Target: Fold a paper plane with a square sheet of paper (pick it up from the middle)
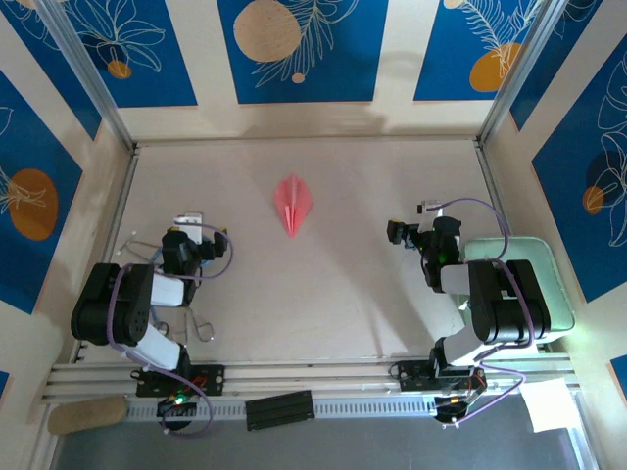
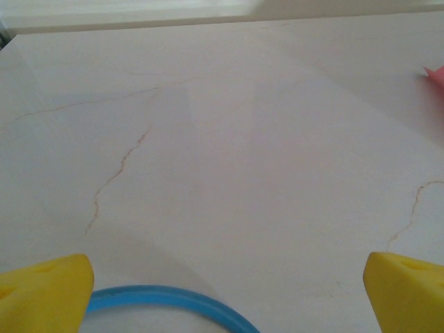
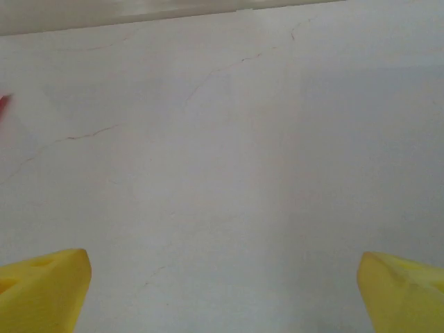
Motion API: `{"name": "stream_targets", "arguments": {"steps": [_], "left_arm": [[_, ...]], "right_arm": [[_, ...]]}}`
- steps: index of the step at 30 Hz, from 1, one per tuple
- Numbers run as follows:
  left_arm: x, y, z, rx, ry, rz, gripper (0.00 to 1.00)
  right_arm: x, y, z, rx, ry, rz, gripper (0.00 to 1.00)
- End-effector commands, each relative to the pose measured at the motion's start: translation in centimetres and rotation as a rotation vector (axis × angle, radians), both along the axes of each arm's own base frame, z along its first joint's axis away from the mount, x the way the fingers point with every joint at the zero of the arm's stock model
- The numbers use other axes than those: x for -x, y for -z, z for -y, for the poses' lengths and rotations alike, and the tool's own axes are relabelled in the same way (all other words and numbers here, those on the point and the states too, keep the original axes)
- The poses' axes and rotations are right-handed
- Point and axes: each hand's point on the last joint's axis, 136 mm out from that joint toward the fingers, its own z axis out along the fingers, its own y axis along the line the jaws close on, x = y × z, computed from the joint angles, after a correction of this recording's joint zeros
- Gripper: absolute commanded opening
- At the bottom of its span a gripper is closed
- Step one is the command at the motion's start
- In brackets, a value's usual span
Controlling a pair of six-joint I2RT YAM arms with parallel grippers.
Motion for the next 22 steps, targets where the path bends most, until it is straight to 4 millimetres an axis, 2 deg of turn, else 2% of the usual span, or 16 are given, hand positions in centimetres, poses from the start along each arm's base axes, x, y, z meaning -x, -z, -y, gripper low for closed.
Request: {"name": "stream_targets", "arguments": {"steps": [1,22], "left_arm": [[-1.04,-1.14,-0.20,-0.029,-0.017,0.026,0.99],[-1.30,-1.03,0.31,-0.047,0.001,0.018,0.99]], "right_arm": [[-0.82,-1.23,-0.19,-0.005,-0.020,0.040,0.99],[-0.76,-1.21,-0.18,-0.007,-0.022,0.040,0.99]]}}
